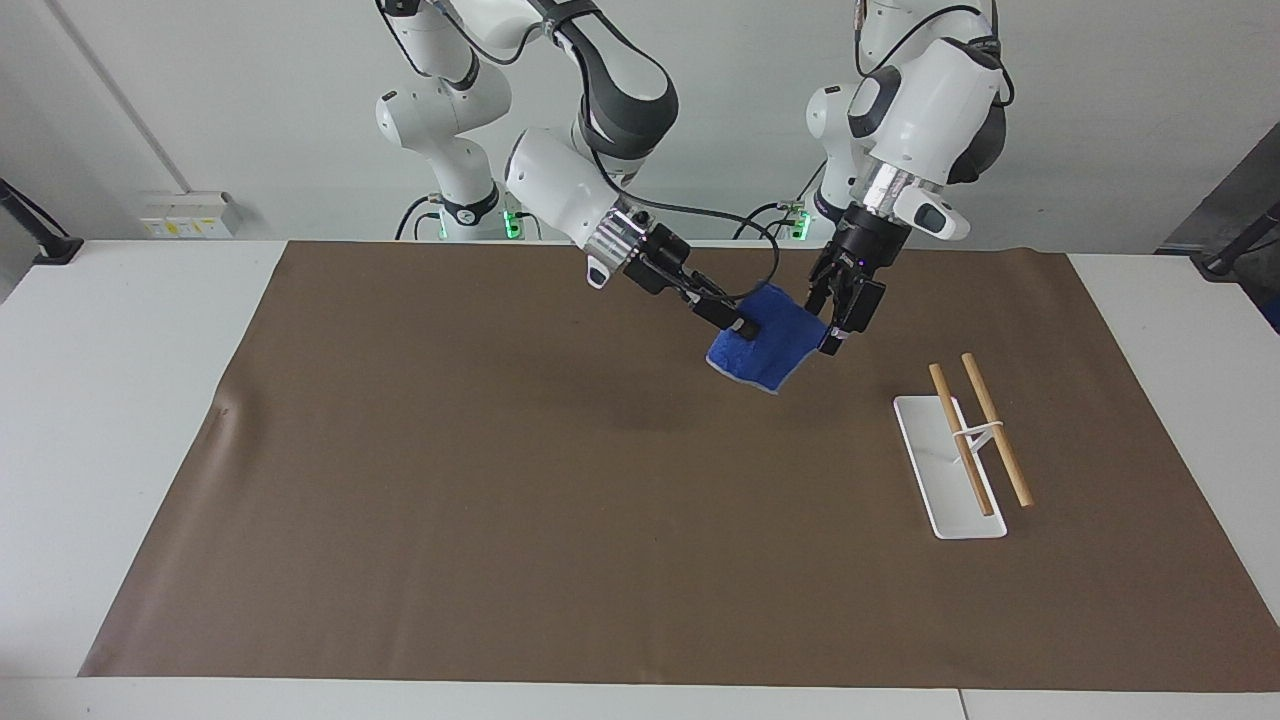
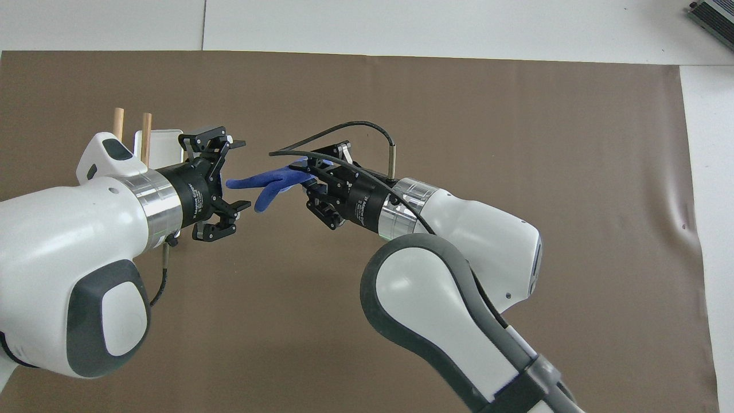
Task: Right arm passes towel to left arm to hang
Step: 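Hold the towel with the right gripper while the left gripper approaches it, then close the left gripper on the towel end beside the right gripper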
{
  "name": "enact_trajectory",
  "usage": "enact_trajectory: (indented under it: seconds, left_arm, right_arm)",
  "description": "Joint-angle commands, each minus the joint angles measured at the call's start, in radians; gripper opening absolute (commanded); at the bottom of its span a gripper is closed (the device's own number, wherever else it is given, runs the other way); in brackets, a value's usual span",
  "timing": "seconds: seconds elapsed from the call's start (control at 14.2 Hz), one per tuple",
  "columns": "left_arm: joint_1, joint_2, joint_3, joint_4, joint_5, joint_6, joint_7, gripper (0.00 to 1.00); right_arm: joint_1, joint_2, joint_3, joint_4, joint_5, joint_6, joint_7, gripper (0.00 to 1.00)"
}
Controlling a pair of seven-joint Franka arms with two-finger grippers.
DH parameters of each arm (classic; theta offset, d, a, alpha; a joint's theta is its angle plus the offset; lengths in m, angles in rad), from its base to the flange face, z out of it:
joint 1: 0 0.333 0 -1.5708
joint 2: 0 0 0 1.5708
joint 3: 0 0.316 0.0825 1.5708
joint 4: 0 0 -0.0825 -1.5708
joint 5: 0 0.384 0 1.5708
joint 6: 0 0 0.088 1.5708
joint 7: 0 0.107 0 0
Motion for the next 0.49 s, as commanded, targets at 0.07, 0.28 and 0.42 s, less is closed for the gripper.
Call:
enact_trajectory:
  seconds: [0.07,0.28,0.42]
  left_arm:
    - [-0.007,0.001,0.004,-0.026,-0.02,0.033,-0.006,0.94]
    - [-0.004,0.01,0.004,-0.026,-0.02,0.057,0.003,0.9]
    - [-0.004,0.012,0.002,-0.028,-0.02,0.057,0.009,0.81]
  right_arm:
    - [0.0,0.008,0.007,0.016,0.014,0.021,-0.072,0.0]
    - [0.0,0.009,0.007,0.015,0.014,0.021,-0.078,0.0]
    - [0.0,0.008,0.007,0.015,0.014,0.021,-0.076,0.0]
